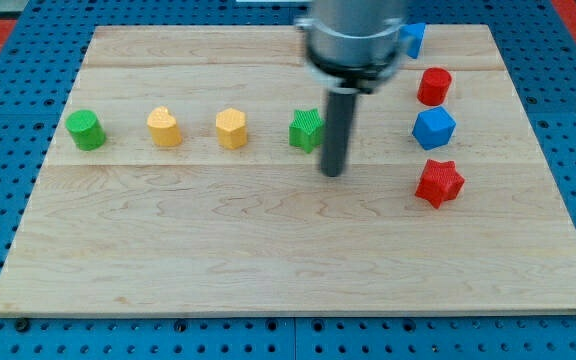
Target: Slide yellow hexagon along with yellow heart from center left to top left
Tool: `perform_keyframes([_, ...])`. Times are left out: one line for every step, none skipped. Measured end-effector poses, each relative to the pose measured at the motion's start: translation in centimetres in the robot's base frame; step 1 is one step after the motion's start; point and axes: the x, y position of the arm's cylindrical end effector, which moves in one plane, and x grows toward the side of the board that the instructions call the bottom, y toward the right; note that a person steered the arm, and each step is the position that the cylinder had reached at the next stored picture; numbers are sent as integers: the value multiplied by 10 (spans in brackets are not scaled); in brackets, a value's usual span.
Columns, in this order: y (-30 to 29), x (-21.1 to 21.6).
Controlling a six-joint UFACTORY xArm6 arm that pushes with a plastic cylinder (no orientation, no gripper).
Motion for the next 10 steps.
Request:
perform_keyframes([-81, -11])
perform_keyframes([-105, -17])
perform_keyframes([-110, -17])
perform_keyframes([-152, -40])
perform_keyframes([-149, -45])
perform_keyframes([-135, -29])
perform_keyframes([-111, -38])
perform_keyframes([-113, -78])
perform_keyframes([-128, -44])
perform_keyframes([-105, 13])
